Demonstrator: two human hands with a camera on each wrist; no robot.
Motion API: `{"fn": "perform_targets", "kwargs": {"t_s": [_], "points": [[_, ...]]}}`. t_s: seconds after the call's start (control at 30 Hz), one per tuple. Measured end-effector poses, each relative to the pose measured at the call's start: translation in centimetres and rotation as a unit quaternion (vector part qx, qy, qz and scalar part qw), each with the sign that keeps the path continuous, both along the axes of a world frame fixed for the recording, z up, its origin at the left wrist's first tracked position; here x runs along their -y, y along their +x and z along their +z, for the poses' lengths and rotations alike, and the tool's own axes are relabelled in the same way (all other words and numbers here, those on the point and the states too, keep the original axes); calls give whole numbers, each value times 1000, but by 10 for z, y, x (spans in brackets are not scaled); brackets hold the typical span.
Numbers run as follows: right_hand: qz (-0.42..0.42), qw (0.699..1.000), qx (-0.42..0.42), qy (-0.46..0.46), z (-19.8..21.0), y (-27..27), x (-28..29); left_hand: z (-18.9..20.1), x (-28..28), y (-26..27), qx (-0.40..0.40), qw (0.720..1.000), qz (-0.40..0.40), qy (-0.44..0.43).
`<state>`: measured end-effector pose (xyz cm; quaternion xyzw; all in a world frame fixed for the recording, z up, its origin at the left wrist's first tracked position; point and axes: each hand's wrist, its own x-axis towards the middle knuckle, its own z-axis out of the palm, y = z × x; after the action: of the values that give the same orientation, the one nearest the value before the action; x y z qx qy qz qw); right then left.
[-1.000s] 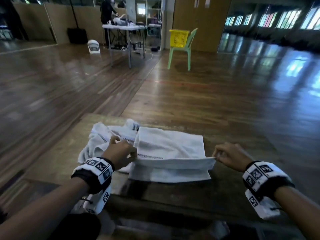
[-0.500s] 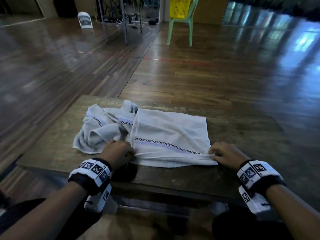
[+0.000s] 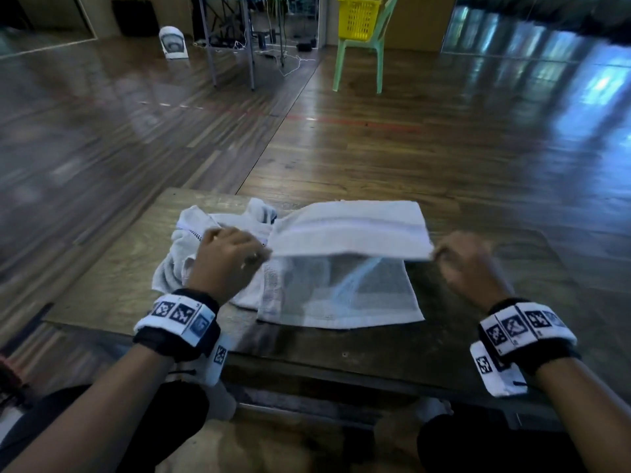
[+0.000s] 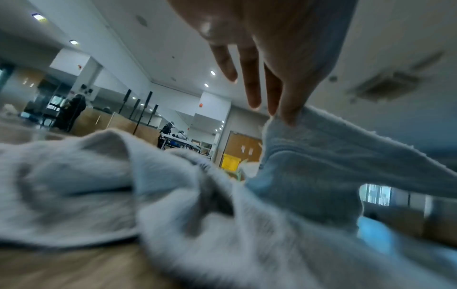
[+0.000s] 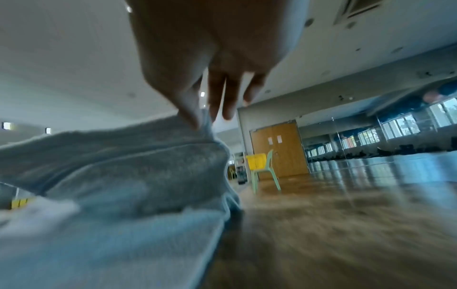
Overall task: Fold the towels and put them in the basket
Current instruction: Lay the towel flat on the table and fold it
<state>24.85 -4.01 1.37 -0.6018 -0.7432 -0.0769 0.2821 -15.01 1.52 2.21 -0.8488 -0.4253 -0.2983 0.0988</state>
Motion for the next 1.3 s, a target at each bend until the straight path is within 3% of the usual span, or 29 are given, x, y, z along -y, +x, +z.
{"fn": "perform_targets", "kwargs": {"t_s": [0.07,0.13,0.2,0.3,0.53,0.7,0.9,1.3], "points": [[30,983,57,-174,-24,10,6,-28,5,-5,-106,992,-13,-73],[32,959,80,-270,-38,13,10,-51,9,-8,-183,976,-24,-112],[42,950,73,-302,-45,11,14,-63,14,-8,-214,967,-24,-137],[35,942,72,-327,-47,8,16,-66,17,-8,-199,969,-31,-145],[36,944,44,-326,-45,11,17,-70,20,-12,-162,976,-29,-144],[21,982,64,-174,-46,11,16,-56,21,-13,-131,985,-4,-113],[47,962,113,-242,-52,2,21,-65,18,-19,-209,958,-17,-197],[41,929,195,-311,-48,1,14,-66,25,-13,-233,961,13,-147]]}}
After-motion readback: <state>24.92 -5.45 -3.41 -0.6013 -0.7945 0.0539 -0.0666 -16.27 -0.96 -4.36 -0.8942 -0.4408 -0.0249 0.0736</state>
